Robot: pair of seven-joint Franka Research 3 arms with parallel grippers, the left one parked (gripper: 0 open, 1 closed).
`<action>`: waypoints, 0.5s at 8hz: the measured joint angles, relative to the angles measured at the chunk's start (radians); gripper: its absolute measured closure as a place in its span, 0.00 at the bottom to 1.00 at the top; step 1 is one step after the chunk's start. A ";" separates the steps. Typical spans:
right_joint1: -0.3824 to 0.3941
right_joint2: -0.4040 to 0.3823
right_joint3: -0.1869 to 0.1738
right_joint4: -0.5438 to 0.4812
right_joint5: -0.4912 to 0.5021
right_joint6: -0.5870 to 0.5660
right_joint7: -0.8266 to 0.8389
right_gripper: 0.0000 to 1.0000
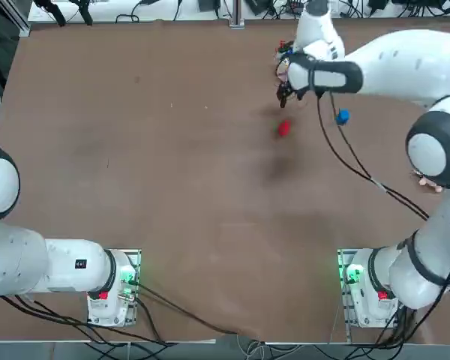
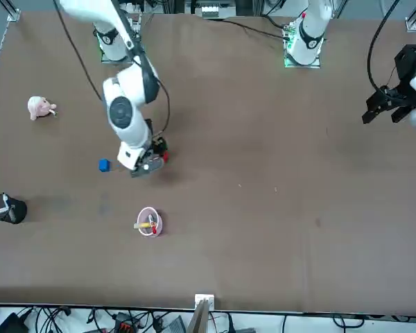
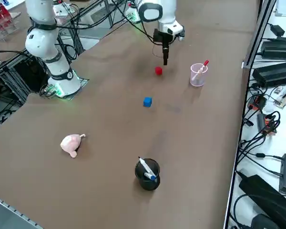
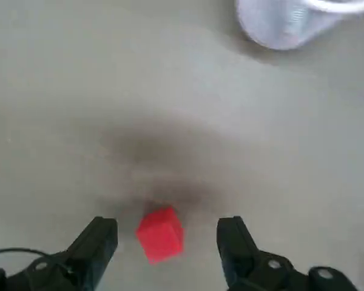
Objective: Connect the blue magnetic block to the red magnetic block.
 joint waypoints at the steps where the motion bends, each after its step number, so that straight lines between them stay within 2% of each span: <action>1: 0.023 0.027 0.000 -0.008 -0.001 0.047 -0.020 0.00; 3: 0.057 0.049 -0.001 -0.042 -0.017 0.101 -0.046 0.00; 4: 0.063 0.049 -0.001 -0.058 -0.055 0.104 -0.059 0.00</action>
